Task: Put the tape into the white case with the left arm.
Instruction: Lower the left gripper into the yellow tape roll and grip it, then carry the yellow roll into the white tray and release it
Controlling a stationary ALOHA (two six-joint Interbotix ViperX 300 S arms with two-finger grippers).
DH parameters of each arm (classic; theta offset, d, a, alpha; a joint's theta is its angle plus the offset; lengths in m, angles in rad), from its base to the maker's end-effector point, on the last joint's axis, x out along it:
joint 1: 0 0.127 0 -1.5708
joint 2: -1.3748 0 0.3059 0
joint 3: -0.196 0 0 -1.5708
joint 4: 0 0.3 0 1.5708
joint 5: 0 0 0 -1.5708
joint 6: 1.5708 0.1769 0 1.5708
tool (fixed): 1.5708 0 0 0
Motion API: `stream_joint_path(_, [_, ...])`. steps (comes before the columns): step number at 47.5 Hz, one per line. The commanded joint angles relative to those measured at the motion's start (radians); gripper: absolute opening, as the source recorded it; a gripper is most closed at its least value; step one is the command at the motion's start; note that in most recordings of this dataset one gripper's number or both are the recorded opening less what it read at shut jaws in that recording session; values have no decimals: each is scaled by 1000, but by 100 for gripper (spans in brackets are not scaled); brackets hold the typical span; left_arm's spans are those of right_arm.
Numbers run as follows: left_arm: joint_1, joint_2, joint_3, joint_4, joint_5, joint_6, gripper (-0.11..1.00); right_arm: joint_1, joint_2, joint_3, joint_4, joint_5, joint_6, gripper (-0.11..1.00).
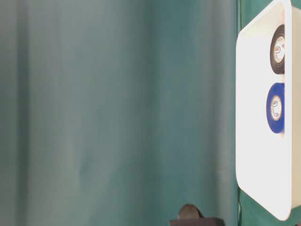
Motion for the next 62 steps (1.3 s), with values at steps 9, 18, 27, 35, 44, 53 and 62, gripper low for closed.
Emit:
stream_joint_path(9, [-2, -20, -15, -2, -5, -3, 26, -2, 6, -9, 0, -15, 2, -9])
stream_joint_path(18, [-14, -54, -28, -2, 15, -6, 26, -2, 5, -11, 0, -15, 2, -9])
stream_joint_path(27, [-32, -98, -54, -2, 74, -6, 26, -2, 6, -11, 0, -15, 2, -9])
stream_joint_path(35, [-37, -129, -80, -2, 147, -5, 26, -2, 6, -11, 0, -15, 2, -9])
stream_joint_path(44, [-31, -146, -91, 2, 178, 3, 26, -2, 6, -11, 0, -15, 2, -9])
stream_joint_path(53, [23, -152, -91, 3, 178, 6, 26, -2, 6, -11, 0, -14, 2, -9])
stream_joint_path(62, [130, -169, -91, 3, 178, 48, 26, -2, 6, -11, 0, -15, 2, -9])
